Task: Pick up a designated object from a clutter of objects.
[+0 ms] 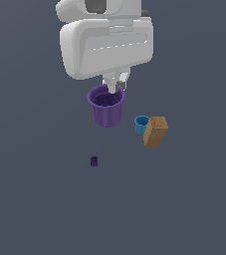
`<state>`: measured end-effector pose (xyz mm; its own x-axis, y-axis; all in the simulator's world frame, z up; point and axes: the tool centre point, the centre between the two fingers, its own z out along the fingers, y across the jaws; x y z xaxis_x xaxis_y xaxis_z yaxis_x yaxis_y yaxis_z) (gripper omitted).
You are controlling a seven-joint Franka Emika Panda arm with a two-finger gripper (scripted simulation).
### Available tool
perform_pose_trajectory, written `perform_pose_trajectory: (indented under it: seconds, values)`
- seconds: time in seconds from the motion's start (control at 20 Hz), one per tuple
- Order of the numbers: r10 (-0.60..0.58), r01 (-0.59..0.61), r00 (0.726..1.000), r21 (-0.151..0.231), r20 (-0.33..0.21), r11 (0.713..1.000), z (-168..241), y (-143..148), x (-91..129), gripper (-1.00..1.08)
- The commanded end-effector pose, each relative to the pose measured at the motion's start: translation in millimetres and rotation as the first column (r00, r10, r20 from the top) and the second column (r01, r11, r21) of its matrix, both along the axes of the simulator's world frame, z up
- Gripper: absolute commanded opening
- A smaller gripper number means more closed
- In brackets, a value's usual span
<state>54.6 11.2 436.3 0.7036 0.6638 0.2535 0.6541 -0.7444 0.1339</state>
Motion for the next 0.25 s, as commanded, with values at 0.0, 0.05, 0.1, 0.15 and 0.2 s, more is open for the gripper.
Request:
perform_pose_trajectory:
  seconds: [0.0,0.05,0.1,0.15,0.2]
  values:
    - [0.0,0.0,1.0,0.0,0.001,1.0,7.8,-0.2,0.5,-1.0]
    - [0.0,0.0,1.0,0.0,0.001,1.0,9.3,-0.2,0.8,-1.0]
    - [0.0,0.0,1.0,0.0,0.001,1.0,10.4,-0.2,0.9,-1.0]
    - [0.0,0.0,1.0,0.0,0.001,1.0,11.0,-0.2,1.1,-1.0]
    - [0.0,0.0,1.0,0.0,0.001,1.0,11.1,-0.2,1.1,-1.0]
